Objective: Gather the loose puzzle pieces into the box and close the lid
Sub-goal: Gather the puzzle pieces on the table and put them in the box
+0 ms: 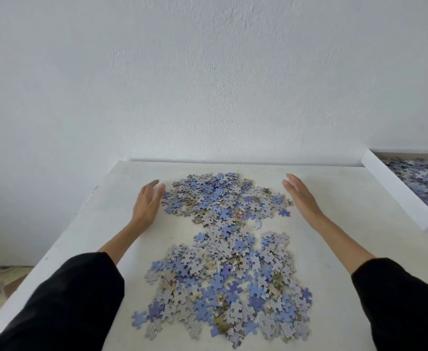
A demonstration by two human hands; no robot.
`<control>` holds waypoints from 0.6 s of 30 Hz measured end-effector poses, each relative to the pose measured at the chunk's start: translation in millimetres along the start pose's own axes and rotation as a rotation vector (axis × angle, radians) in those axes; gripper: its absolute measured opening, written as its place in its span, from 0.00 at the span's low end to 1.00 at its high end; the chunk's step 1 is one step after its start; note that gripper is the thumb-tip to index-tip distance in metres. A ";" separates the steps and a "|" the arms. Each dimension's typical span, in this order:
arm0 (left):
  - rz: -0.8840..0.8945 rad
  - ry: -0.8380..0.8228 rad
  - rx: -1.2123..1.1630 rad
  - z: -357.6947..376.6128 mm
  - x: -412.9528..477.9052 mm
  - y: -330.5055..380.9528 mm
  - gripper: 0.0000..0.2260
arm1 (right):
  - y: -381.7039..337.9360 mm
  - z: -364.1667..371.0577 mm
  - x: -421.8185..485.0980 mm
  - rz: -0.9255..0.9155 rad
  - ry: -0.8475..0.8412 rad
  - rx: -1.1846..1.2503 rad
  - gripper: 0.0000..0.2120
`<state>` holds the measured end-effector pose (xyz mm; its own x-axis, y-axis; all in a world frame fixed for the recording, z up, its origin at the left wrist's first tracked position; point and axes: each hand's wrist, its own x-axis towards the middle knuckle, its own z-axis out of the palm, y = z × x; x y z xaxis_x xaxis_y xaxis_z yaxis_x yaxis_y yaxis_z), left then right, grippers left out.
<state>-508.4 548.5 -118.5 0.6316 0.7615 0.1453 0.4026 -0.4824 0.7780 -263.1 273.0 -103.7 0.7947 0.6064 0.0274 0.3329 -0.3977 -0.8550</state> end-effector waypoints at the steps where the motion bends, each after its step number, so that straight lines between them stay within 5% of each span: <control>1: -0.014 -0.019 0.014 -0.4 5.1 -1.8 0.26 | 1.3 1.5 6.4 -0.012 -0.031 -0.011 0.24; 11: 0.034 -0.211 0.031 19.8 36.9 26.7 0.56 | -32.0 43.5 64.5 -0.088 -0.318 -0.142 0.26; 15: 0.063 -0.302 0.056 25.1 41.7 32.2 0.53 | -37.9 69.9 65.5 -0.196 -0.351 -0.201 0.26; 18: 0.131 -0.335 0.051 29.8 38.1 30.3 0.37 | -40.2 81.1 60.2 -0.315 -0.374 -0.289 0.22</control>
<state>-452.5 550.0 -107.5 0.8585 0.5121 0.0268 0.3314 -0.5940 0.7330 -269.9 381.4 -109.6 0.4179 0.9080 0.0281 0.6924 -0.2983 -0.6570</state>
